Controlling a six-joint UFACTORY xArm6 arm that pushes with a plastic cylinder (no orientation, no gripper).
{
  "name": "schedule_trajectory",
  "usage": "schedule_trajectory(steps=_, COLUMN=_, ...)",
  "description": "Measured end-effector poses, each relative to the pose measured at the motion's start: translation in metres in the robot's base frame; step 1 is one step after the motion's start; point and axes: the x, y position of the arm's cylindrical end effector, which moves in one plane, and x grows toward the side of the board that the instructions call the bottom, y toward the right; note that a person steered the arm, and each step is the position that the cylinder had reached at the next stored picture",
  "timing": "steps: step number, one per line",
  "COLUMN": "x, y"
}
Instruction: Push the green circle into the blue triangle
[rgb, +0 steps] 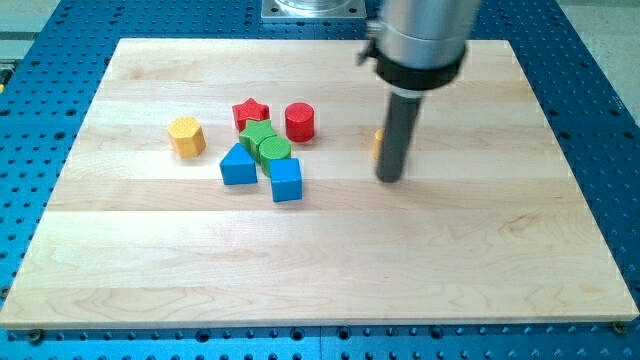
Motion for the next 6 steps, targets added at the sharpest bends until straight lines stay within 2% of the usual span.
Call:
schedule_trajectory(steps=1, x=-0.004, y=-0.036)
schedule_trajectory(steps=2, x=0.018, y=-0.027)
schedule_trajectory(steps=4, x=0.018, y=-0.05)
schedule_trajectory(steps=5, x=-0.002, y=-0.08)
schedule_trajectory(steps=6, x=0.007, y=-0.104)
